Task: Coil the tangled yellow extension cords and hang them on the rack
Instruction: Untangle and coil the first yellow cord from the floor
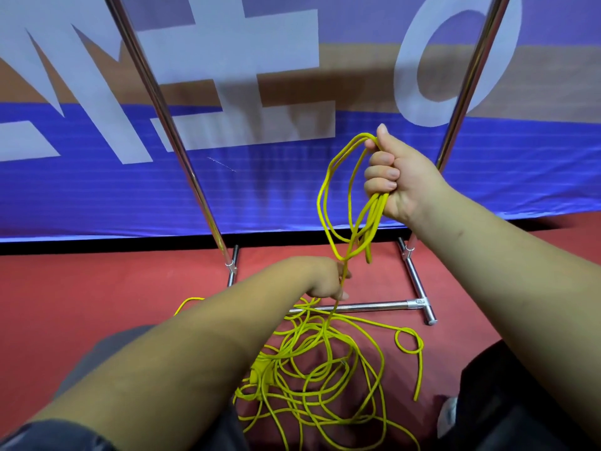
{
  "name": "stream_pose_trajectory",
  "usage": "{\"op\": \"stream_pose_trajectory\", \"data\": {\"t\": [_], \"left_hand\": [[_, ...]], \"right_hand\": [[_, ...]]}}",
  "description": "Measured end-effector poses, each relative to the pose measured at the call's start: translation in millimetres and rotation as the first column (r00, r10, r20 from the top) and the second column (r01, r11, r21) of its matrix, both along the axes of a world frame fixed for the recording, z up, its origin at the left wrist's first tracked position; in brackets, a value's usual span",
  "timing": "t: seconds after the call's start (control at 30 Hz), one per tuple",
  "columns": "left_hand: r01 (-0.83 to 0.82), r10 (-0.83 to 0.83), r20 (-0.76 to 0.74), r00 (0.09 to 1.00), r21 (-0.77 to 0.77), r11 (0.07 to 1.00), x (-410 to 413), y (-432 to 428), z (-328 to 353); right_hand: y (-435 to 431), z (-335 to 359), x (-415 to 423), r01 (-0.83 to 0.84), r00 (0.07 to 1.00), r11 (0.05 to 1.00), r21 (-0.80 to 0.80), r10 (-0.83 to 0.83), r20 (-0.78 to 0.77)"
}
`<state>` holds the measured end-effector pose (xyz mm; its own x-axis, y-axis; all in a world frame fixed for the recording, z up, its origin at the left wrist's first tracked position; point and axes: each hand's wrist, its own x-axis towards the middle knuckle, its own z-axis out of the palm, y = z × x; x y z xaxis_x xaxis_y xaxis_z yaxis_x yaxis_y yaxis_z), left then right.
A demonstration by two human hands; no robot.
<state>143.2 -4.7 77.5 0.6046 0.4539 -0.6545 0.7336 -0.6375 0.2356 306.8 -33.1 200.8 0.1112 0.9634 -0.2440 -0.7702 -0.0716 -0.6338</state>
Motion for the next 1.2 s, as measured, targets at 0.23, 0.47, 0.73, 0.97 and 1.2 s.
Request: {"op": "stream_pose_trajectory", "data": {"t": [0.23, 0.47, 0.73, 0.97, 1.2], "left_hand": [[-0.111, 0.15, 0.127, 0.98, -0.27, 0.957, -16.8, 9.0, -30.9], [-0.386, 0.457, 0.531, 0.714, -0.246, 0.889, -11.4, 34.5, 12.5], [-0.289, 0.73, 0.68, 0.071, -0.687, 0.667, -8.8, 39.7, 100.5], [-0.38, 0.85, 0.481, 0.217, -0.76, 0.527, -25.1, 35.5, 67.9], [-0.554, 0.923, 0.307, 0.232, -0.738, 0.385, -19.9, 40.8, 60.3]], "right_hand": [[-4.7, 2.6, 16.4, -0.03, 1.0, 0.999, 0.027, 0.03, -0.003], [-9.0, 5.5, 34.3, -0.12, 0.993, 0.992, 0.043, 0.121, -0.007], [-7.6, 12.4, 35.4, -0.164, 0.979, 0.974, 0.157, 0.18, -0.095], [-12.0, 13.8, 28.8, -0.19, 0.981, 0.975, 0.113, 0.192, -0.01], [-12.0, 8.9, 24.4, -0.169, 0.983, 0.985, 0.026, 0.166, 0.083]]}}
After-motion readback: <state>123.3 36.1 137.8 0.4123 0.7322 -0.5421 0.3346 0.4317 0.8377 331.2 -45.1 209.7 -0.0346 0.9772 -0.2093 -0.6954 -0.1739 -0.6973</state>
